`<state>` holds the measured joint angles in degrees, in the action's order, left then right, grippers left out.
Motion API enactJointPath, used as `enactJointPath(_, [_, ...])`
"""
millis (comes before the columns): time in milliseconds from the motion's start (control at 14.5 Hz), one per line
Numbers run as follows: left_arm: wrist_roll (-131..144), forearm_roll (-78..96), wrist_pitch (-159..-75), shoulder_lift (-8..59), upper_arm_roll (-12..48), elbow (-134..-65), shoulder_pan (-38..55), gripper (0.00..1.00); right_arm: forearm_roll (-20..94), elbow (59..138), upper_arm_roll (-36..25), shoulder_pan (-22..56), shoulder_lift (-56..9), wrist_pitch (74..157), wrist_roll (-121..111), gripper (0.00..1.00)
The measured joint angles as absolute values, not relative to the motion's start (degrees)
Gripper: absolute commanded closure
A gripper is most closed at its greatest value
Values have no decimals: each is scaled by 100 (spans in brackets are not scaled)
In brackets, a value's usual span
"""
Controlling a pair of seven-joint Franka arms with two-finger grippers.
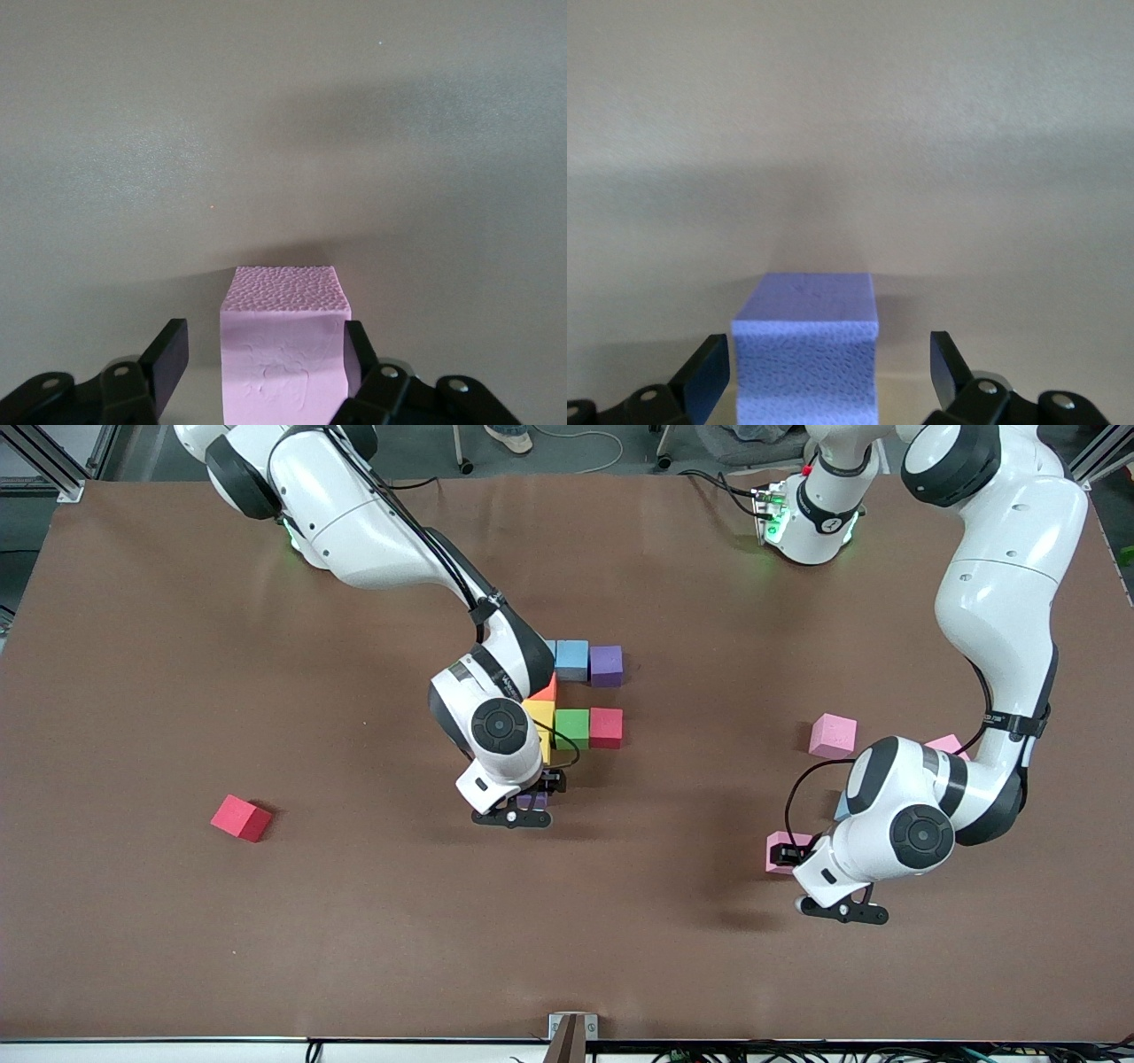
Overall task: Arrange 11 blocks into digit 3
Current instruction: 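Grasp the light pink block with the left gripper, then release the purple block with the right gripper while the left gripper lifts pink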
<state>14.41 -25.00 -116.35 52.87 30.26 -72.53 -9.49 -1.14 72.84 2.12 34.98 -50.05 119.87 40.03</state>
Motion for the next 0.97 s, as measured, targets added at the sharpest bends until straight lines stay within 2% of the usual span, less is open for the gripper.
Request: enactJointPath(968, [1440,-2276,-11644,5354,3002,-7197,-921,22,-113,7192,235,3500,-5002,11882,4006,0])
